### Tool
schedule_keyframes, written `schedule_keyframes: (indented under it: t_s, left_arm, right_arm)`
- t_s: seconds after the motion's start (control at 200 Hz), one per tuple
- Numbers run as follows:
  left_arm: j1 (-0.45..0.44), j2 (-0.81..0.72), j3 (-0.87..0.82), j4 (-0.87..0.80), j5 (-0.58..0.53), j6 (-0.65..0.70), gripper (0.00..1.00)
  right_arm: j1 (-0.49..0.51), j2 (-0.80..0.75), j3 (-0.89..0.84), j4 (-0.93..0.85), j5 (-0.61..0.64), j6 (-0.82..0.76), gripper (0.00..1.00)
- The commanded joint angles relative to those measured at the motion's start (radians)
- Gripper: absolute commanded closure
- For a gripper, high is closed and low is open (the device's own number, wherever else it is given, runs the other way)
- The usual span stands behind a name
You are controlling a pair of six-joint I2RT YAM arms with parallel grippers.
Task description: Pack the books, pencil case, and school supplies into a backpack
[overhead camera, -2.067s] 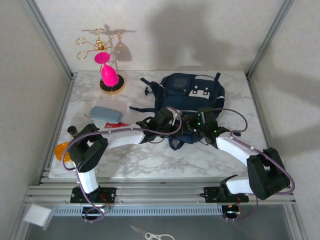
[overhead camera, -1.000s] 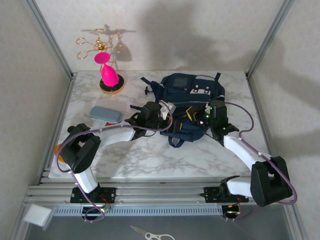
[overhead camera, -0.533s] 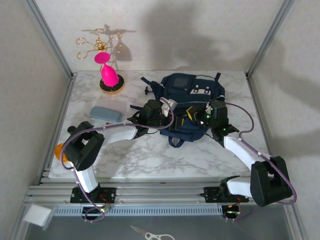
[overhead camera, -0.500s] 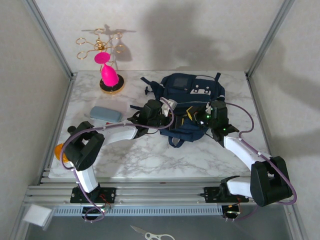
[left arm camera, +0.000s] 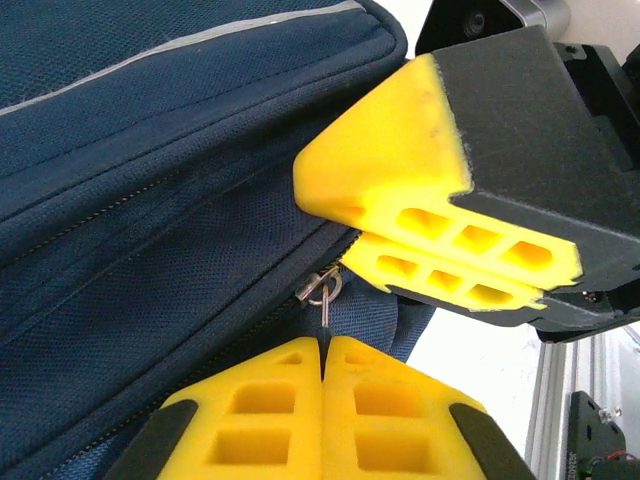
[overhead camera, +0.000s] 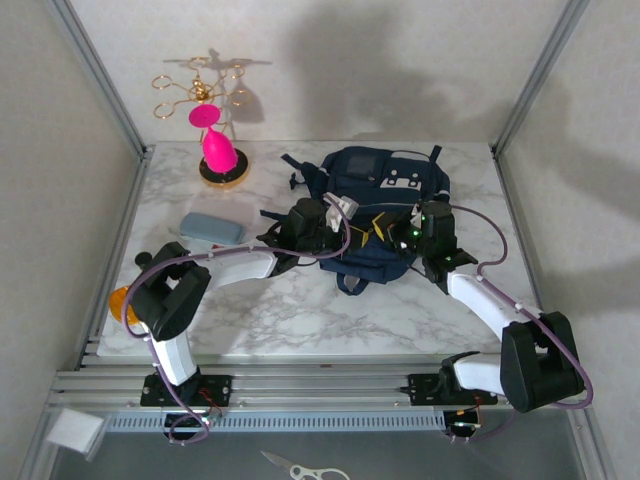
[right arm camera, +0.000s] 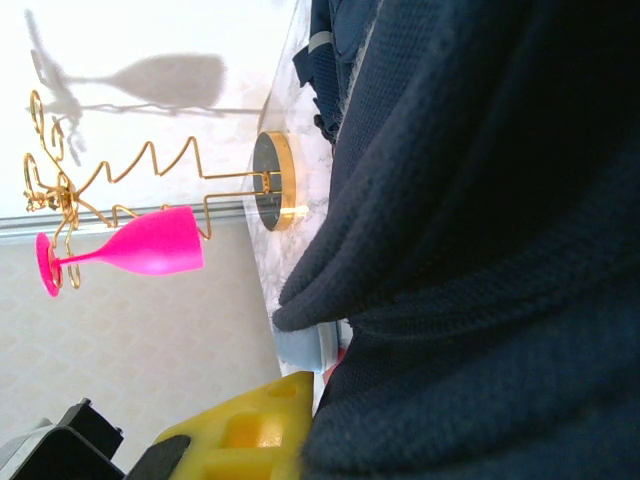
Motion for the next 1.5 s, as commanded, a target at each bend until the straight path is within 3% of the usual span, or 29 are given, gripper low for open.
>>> schedule_keyframes:
  t_s: [0.0, 0.14, 0.436, 0.586, 0.671, 0.781, 0.901, 0.986, 1.071, 1.177, 1.272, 1.337, 1.402, 1.497]
  left_arm:
    - [-0.006, -0.04, -0.018, -0.002, 0.003, 0.032, 1.0]
    - [-0.006, -0.042, -0.019, -0.053, -0.015, 0.056, 1.0]
    - [0.017, -0.101, -0.048, -0.229, -0.182, 0.08, 1.0]
    - [0.025, -0.136, -0.08, -0.281, -0.214, 0.12, 1.0]
    - [0.029, -0.138, -0.085, -0.291, -0.212, 0.135, 1.0]
    - [0.023, -0.118, -0.073, -0.249, -0.142, 0.119, 1.0]
    - [-0.01, -0.08, -0.035, -0.214, -0.121, 0.106, 1.0]
    - [-0.03, -0.054, -0.01, -0.215, -0.123, 0.107, 1.0]
    - [-0.035, -0.045, -0.008, -0.206, -0.122, 0.102, 1.0]
    - [-0.035, -0.052, -0.022, -0.198, -0.128, 0.099, 1.0]
    - [-0.035, -0.058, -0.03, -0.2, -0.136, 0.099, 1.0]
    - [-0.035, -0.056, -0.031, -0.201, -0.138, 0.099, 1.0]
    - [-0.035, -0.054, -0.029, -0.209, -0.142, 0.101, 1.0]
    - [-0.035, -0.061, -0.042, -0.215, -0.153, 0.107, 1.0]
  right_arm:
    - [-0.008, -0.013, 0.023, 0.046, -0.028, -0.005, 1.0]
    - [-0.01, -0.014, 0.047, 0.019, -0.033, -0.022, 1.0]
    - [-0.032, -0.053, 0.082, -0.095, -0.1, -0.083, 1.0]
    - [-0.136, -0.106, 0.065, -0.179, -0.166, -0.13, 1.0]
    - [-0.186, -0.134, 0.058, -0.209, -0.171, -0.156, 1.0]
    - [-0.16, -0.122, 0.054, -0.215, -0.131, -0.172, 1.0]
    - [-0.112, -0.112, 0.036, -0.175, -0.06, -0.146, 0.69]
    - [-0.024, -0.107, 0.053, -0.194, 0.089, -0.137, 0.5]
    - [0.064, -0.095, 0.038, -0.185, 0.24, -0.095, 0.39]
    - [0.12, -0.034, 0.01, -0.131, 0.323, -0.023, 0.35]
    - [0.17, 0.029, 0.013, -0.099, 0.382, 0.006, 0.36]
    - [0.201, 0.076, 0.041, -0.117, 0.429, 0.005, 0.42]
    - [0.206, 0.105, 0.059, -0.113, 0.448, 0.001, 0.53]
    - [0.205, 0.096, 0.063, -0.109, 0.468, -0.016, 0.78]
